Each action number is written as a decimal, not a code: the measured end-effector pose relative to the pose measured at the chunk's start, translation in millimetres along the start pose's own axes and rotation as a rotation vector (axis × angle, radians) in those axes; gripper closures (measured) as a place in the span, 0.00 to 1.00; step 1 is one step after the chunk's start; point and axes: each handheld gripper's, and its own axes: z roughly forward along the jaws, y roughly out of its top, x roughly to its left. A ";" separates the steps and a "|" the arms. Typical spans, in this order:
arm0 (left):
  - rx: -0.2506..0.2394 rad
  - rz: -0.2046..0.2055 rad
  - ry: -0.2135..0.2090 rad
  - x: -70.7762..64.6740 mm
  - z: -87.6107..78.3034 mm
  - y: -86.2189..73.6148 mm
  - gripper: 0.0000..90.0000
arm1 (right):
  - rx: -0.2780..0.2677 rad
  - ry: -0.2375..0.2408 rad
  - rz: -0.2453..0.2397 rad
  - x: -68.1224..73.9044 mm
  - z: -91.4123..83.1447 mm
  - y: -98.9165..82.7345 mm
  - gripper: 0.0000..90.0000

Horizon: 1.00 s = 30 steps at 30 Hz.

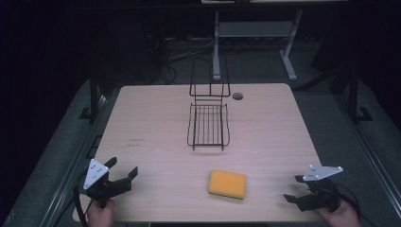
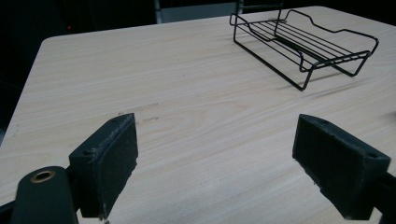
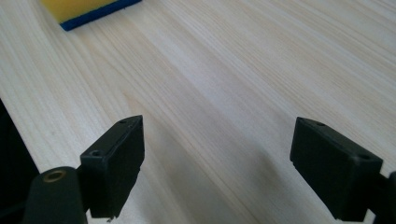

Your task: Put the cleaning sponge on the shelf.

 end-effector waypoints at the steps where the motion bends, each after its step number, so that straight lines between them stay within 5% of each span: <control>1: 0.000 0.000 0.000 0.0 0.1 0.1 0.15 | -0.002 0.003 -0.001 0.6 0.1 0.5 0.19; 30: 0.015 0.003 -0.018 -5.3 3.2 -1.4 0.15 | 0.018 0.035 -0.112 22.9 6.3 29.1 0.19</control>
